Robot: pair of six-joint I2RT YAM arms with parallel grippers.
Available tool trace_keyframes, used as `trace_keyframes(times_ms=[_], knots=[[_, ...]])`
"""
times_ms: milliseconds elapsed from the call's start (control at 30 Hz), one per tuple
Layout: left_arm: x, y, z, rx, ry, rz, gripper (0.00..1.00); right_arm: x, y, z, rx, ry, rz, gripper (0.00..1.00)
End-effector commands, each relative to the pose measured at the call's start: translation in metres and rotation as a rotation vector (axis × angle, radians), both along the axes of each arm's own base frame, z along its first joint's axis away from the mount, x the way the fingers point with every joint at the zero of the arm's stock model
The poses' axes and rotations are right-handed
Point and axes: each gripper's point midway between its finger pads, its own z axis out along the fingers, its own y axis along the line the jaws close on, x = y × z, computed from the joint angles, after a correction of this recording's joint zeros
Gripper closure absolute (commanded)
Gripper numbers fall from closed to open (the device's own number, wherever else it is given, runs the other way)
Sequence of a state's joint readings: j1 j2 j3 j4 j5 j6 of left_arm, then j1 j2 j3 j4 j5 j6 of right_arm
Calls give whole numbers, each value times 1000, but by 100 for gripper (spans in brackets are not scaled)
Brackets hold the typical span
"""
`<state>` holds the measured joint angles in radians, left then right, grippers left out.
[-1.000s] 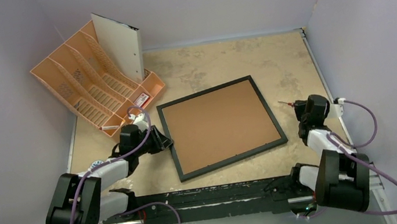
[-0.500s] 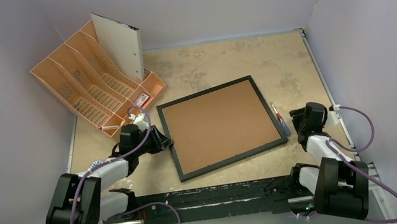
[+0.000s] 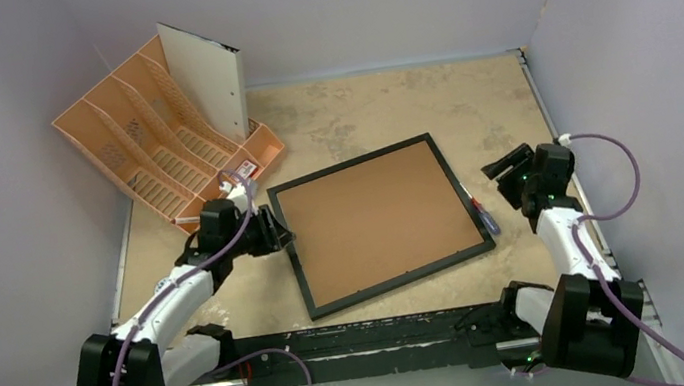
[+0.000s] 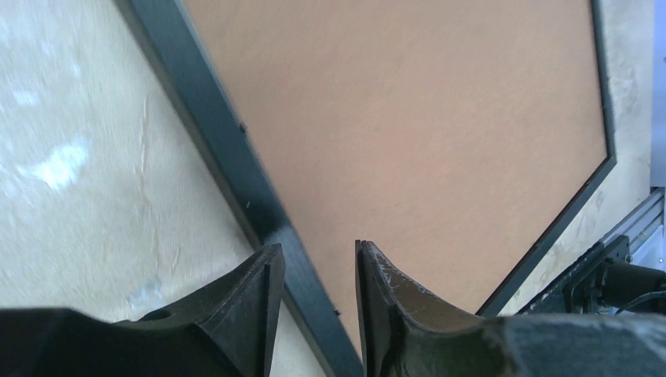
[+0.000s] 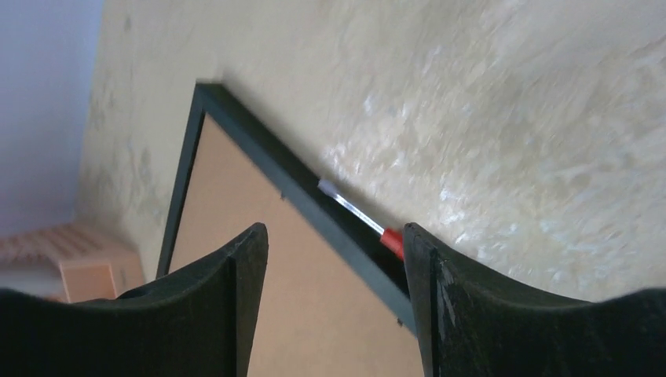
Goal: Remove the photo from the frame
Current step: Place the screwdriver at the center of the board, then adjust the photo frame at the center of the board.
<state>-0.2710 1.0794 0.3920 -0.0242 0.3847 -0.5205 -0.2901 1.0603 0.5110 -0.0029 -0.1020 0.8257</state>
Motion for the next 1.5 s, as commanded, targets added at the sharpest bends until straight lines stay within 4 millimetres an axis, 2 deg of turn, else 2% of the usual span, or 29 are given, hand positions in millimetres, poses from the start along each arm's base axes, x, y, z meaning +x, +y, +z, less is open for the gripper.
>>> trace_keyframes(times_ms=[0, 67, 167, 300, 367, 500, 567, 700, 833, 967, 1100, 1267, 1467], knots=[[23, 0, 43, 58, -112, -47, 58, -38, 49, -10, 129, 109, 238, 33], [31, -2, 58, 78, -145, -75, 55, -57, 55, -13, 138, 144, 259, 32], [46, -16, 81, 54, -229, -168, 51, -81, 66, -12, 173, 176, 265, 32], [79, -41, 103, 42, -285, -302, 48, -109, 79, -10, 223, 232, 283, 31], [98, -55, 107, 75, -316, -359, 46, -121, 81, -11, 224, 255, 287, 30], [141, -80, 98, 213, -368, -430, 43, -138, 87, -13, 237, 294, 300, 27], [161, -93, 85, 205, -351, -461, 42, -146, 88, -20, 240, 332, 299, 26], [192, -115, 74, 217, -359, -520, 39, -157, 91, -36, 283, 407, 287, 26], [212, -121, 50, 253, -312, -549, 39, -158, 98, -49, 329, 433, 308, 26], [223, -123, 39, 269, -324, -555, 36, -145, 105, -53, 386, 383, 334, 26], [221, -119, 8, 266, -239, -576, 36, -128, 106, -50, 406, 332, 356, 26], [205, -106, -20, 261, -143, -576, 36, -109, 98, -48, 375, 313, 364, 25], [184, -88, -39, 268, -69, -559, 36, -95, 93, -55, 362, 339, 402, 25]])
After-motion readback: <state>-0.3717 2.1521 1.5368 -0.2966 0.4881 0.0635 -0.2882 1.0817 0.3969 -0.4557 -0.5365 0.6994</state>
